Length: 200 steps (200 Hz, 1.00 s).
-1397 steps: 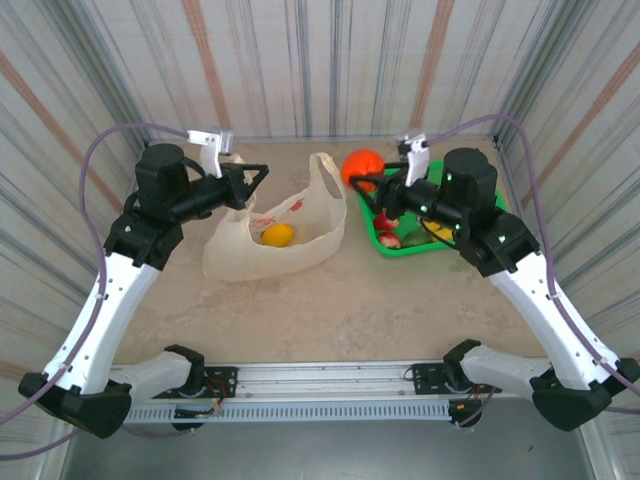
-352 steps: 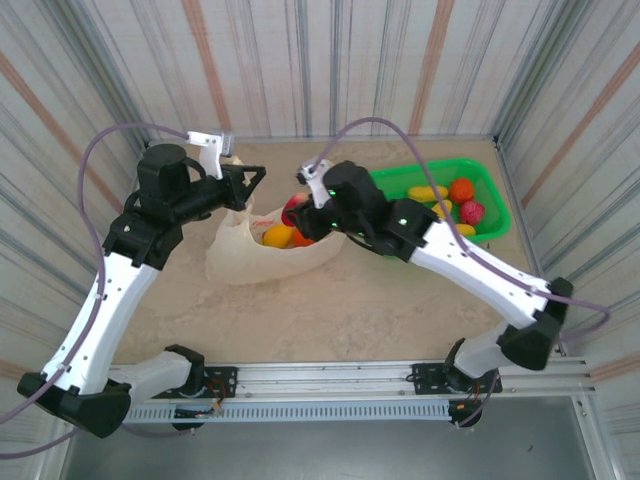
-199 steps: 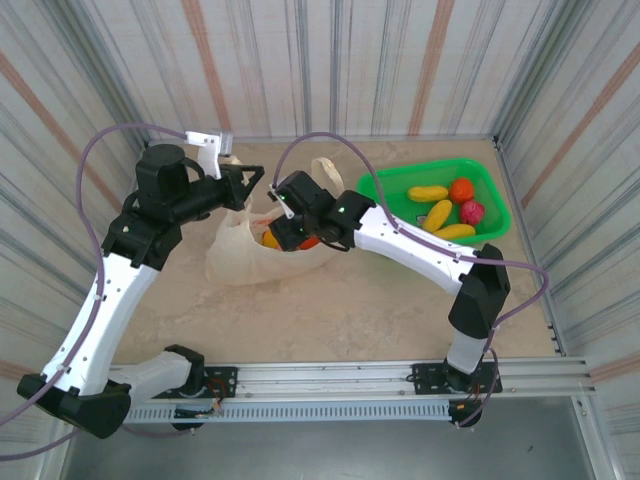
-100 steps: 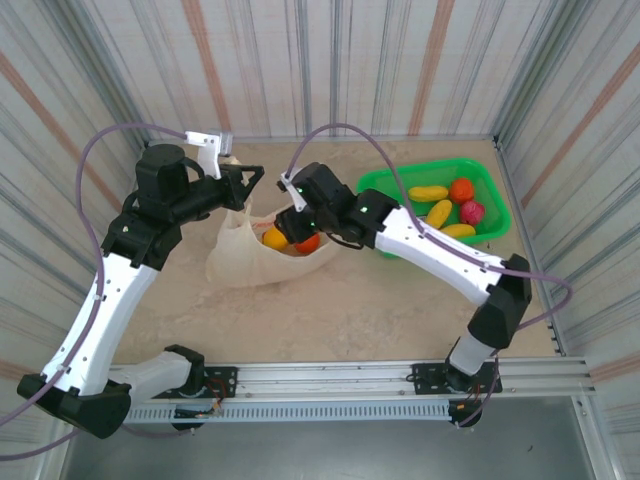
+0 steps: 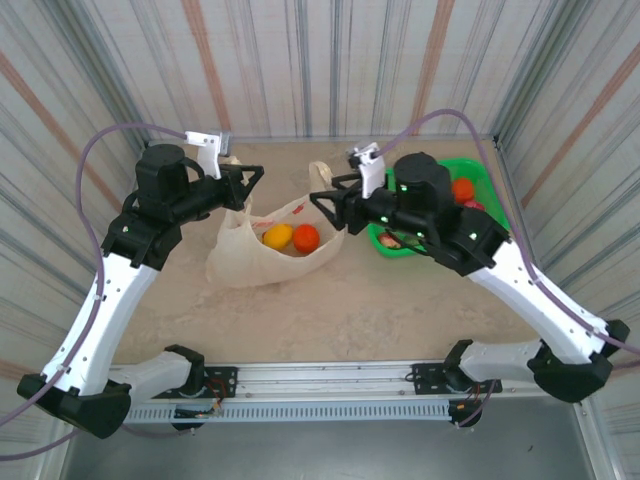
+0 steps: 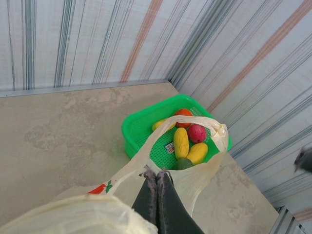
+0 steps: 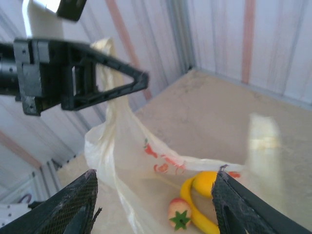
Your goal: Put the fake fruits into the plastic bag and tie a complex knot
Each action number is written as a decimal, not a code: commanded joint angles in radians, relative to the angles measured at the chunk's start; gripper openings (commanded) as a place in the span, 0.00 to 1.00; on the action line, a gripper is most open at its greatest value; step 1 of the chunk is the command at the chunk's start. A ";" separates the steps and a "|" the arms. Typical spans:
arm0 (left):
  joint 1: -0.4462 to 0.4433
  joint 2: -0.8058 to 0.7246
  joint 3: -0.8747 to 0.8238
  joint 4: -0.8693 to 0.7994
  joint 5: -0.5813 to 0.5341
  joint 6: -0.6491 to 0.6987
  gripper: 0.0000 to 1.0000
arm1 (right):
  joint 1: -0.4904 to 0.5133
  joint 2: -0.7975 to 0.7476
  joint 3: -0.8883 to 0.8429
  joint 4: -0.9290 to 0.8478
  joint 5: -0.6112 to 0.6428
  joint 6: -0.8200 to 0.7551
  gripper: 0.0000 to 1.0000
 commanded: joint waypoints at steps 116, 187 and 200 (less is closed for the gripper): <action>-0.009 -0.037 -0.002 0.036 0.047 -0.024 0.00 | -0.754 0.347 -0.118 -0.268 0.171 0.356 0.72; -0.040 -0.044 -0.001 0.022 0.027 0.002 0.00 | -0.864 0.701 0.049 -0.309 0.145 0.312 0.77; -0.041 -0.050 0.001 0.014 0.019 0.010 0.00 | -0.864 0.757 0.087 -0.331 0.147 0.304 0.77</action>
